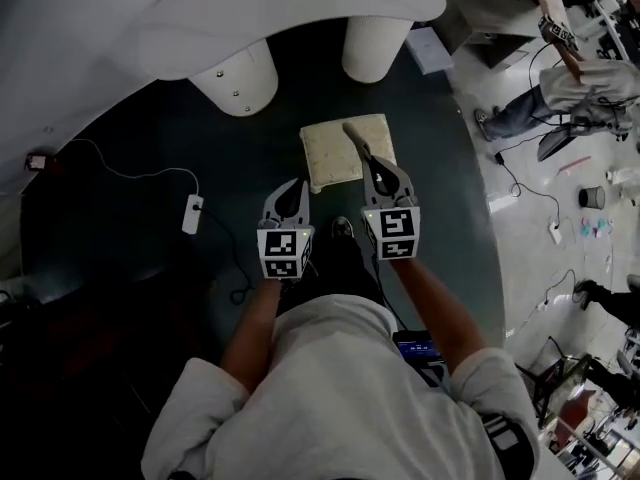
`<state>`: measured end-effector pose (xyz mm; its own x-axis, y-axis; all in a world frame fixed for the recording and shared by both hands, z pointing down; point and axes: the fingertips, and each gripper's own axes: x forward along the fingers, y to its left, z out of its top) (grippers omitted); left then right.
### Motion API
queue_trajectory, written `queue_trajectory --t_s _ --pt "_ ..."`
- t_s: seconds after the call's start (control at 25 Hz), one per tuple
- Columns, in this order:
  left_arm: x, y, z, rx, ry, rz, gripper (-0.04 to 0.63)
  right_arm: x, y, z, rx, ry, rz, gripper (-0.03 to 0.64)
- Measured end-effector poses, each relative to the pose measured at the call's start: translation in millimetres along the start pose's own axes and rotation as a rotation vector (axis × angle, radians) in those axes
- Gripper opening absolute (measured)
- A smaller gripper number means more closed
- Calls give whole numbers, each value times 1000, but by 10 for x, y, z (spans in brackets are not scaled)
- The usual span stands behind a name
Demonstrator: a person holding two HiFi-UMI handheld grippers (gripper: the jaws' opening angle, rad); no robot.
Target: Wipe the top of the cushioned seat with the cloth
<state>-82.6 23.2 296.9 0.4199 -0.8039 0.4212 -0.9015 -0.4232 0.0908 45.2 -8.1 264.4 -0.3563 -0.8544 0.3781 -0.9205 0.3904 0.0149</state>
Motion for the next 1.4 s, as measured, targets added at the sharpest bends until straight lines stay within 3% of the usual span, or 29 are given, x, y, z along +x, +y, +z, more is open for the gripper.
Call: queue_trajectory --t_s 0.24,0.6,0.84,1.4 --pt "-442 -109 303 -15 -91 -92 14 -701 177 318 9 -73 -139 17" --pt "-784 -1009 710 51 -202 -282 14 -1758 115 501 27 -138 -268 17" --pt "-925 -1194 856 61 -249 -296 14 -2017 61 553 60 -190 -320 17" --pt "-1231 -2176 904 70 -291 -307 14 -2809 -240 418 51 -230 -292 17"
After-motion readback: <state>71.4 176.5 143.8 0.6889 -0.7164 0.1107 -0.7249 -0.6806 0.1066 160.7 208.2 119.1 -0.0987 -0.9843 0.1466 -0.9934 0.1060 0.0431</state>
